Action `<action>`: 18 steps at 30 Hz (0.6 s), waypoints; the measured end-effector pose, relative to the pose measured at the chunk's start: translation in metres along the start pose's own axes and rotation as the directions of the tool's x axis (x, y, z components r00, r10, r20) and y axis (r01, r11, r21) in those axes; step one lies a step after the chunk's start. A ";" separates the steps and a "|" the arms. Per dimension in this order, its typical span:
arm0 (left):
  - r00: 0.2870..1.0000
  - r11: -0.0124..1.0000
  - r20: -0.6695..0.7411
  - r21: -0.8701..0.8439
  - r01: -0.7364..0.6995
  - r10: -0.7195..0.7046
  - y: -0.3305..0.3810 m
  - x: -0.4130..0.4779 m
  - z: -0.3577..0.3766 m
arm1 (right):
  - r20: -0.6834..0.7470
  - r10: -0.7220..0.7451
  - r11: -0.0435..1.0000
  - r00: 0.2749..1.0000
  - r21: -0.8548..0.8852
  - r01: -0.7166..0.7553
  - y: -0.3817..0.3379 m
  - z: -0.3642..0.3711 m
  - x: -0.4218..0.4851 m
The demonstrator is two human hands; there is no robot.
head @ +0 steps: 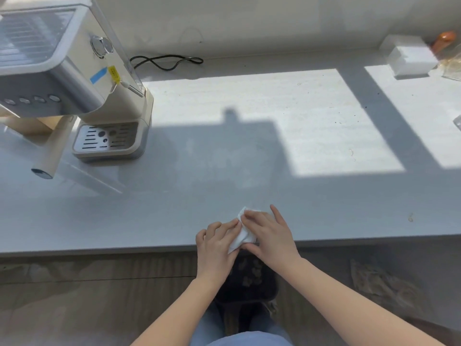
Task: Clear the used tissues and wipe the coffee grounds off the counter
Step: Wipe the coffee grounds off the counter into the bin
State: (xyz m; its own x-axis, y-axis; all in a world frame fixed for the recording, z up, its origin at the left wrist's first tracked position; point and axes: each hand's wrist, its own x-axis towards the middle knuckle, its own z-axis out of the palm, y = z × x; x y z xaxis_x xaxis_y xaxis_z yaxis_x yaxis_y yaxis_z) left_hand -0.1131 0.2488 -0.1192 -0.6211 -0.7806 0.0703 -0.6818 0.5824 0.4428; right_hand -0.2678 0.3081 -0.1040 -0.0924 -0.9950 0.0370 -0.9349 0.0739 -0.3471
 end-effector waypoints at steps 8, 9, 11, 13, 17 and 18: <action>0.983 0.996 -0.163 -0.052 0.075 -0.082 0.017 -0.004 0.017 | -0.092 -0.068 0.998 0.993 0.004 0.069 0.013 0.003 -0.006; 0.981 0.995 -0.173 -0.062 0.077 -0.087 0.018 -0.005 0.018 | -0.108 -0.080 0.997 0.991 0.001 0.080 0.015 0.003 -0.007; 0.979 0.995 -0.187 -0.068 0.076 -0.087 0.019 -0.005 0.021 | -0.141 -0.094 0.995 0.986 0.011 0.096 0.017 0.006 -0.009; 0.976 0.996 -0.203 -0.058 0.073 -0.084 0.020 -0.005 0.023 | -0.178 -0.096 0.995 0.979 0.023 0.101 0.020 0.009 -0.013; 0.968 0.997 -0.240 -0.045 0.065 -0.074 0.021 -0.007 0.026 | -0.261 -0.093 0.992 0.961 0.053 0.110 0.024 0.015 -0.019; 0.967 0.997 -0.245 -0.050 0.065 -0.076 0.022 -0.008 0.026 | -0.277 -0.093 0.992 0.956 0.058 0.113 0.025 0.015 -0.020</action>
State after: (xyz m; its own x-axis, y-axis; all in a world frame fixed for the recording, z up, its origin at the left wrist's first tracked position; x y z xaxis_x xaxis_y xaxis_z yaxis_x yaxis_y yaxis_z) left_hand -0.1337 0.2735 -0.1335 -0.4544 -0.8541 0.2531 -0.7008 0.5181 0.4903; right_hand -0.2837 0.3290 -0.1277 -0.0968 -0.9399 0.3274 -0.9178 -0.0430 -0.3948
